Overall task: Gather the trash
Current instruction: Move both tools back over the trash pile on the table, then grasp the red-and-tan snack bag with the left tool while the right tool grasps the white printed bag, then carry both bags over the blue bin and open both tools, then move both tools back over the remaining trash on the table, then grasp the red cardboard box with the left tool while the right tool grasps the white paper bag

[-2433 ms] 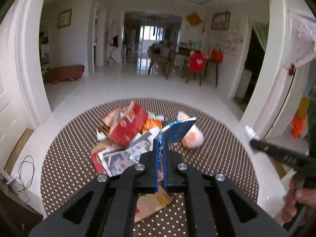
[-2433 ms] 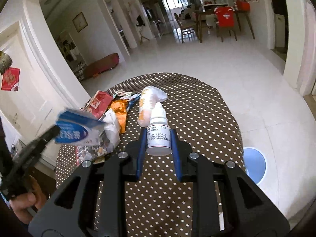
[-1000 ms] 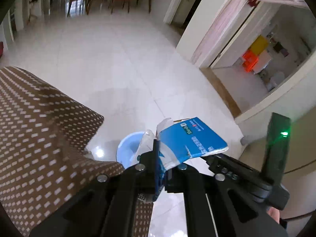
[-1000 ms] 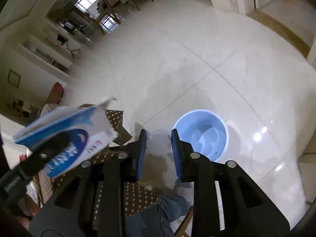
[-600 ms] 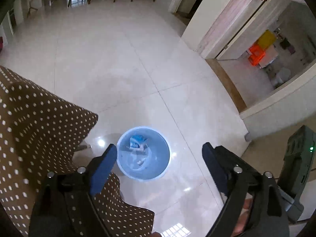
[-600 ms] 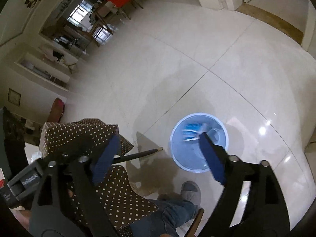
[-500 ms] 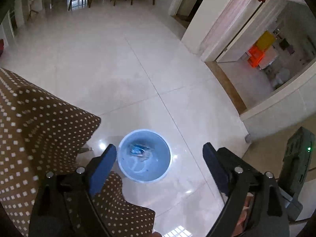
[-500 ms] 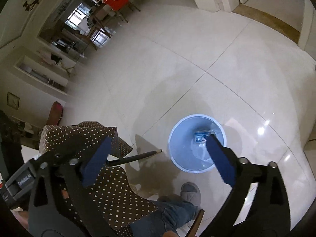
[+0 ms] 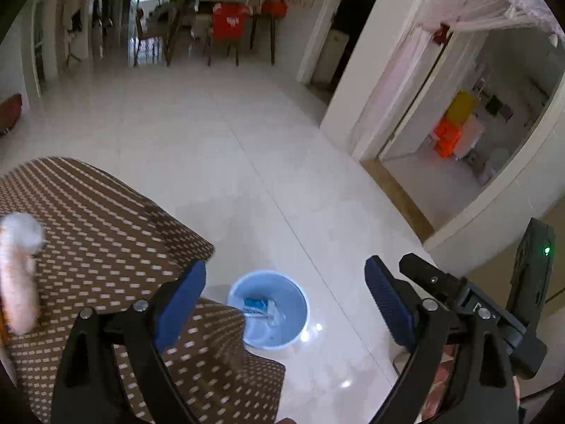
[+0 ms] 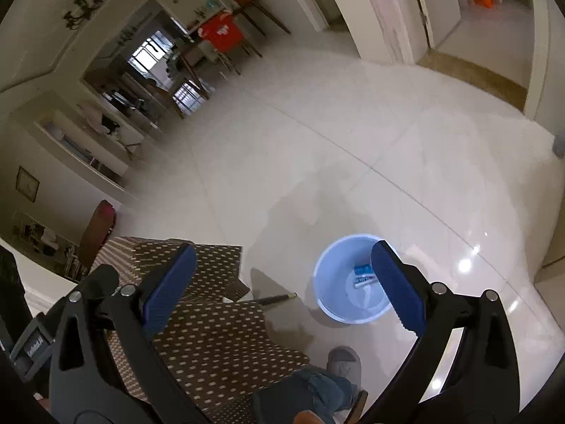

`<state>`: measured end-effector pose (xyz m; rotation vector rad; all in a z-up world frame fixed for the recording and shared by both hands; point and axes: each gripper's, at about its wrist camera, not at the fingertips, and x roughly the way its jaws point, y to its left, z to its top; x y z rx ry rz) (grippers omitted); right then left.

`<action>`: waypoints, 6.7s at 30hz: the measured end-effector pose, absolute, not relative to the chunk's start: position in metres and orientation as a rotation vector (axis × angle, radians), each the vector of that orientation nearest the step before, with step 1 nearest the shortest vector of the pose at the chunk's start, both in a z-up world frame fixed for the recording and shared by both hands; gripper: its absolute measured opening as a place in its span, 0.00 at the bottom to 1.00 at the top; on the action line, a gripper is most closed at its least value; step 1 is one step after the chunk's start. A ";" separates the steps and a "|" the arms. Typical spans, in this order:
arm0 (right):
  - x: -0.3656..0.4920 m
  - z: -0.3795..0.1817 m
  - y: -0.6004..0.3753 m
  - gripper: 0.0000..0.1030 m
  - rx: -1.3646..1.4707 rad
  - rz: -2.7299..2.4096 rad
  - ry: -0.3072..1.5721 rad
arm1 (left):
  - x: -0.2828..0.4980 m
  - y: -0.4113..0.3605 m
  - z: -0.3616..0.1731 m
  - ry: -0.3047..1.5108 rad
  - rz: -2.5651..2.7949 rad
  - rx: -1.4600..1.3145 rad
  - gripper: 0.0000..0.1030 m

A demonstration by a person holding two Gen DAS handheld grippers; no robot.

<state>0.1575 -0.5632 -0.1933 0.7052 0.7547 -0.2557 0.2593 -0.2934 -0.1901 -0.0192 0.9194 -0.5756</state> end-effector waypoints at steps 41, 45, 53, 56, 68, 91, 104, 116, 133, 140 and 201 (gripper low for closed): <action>0.263 -0.152 -0.228 0.94 0.217 0.165 0.860 | 0.226 0.104 -0.165 0.731 0.015 -0.116 0.91; 0.284 -0.166 -0.212 0.94 0.178 0.171 0.894 | 0.257 0.116 -0.181 0.779 0.014 -0.110 0.91; 0.326 -0.200 -0.188 0.94 0.108 0.192 0.946 | 0.297 0.128 -0.198 0.813 -0.081 -0.149 0.59; 0.331 -0.211 -0.182 0.45 0.083 0.212 0.967 | 0.297 0.124 -0.192 0.789 -0.084 -0.118 0.54; 0.281 -0.166 -0.241 0.37 0.197 0.221 0.832 | 0.244 0.080 -0.146 0.657 -0.077 -0.084 0.54; 0.189 -0.118 -0.475 0.37 0.378 -0.060 0.660 | 0.223 -0.169 -0.140 0.662 -0.435 -0.017 0.54; 0.195 -0.200 -0.587 0.37 0.540 -0.194 0.788 | 0.260 -0.307 -0.210 0.860 -0.574 0.078 0.54; 0.239 -0.308 -0.618 0.42 0.703 -0.197 0.971 | 0.317 -0.384 -0.306 1.144 -0.548 0.235 0.55; 0.217 -0.315 -0.627 0.94 0.828 -0.275 0.937 | 0.330 -0.395 -0.316 1.178 -0.533 0.243 0.84; 0.201 -0.272 -0.609 0.94 0.779 -0.301 0.883 | 0.304 -0.362 -0.261 1.064 -0.562 0.172 0.84; 0.247 -0.211 -0.100 0.63 0.170 0.451 1.033 | 0.112 0.148 -0.180 0.766 0.110 -0.244 0.91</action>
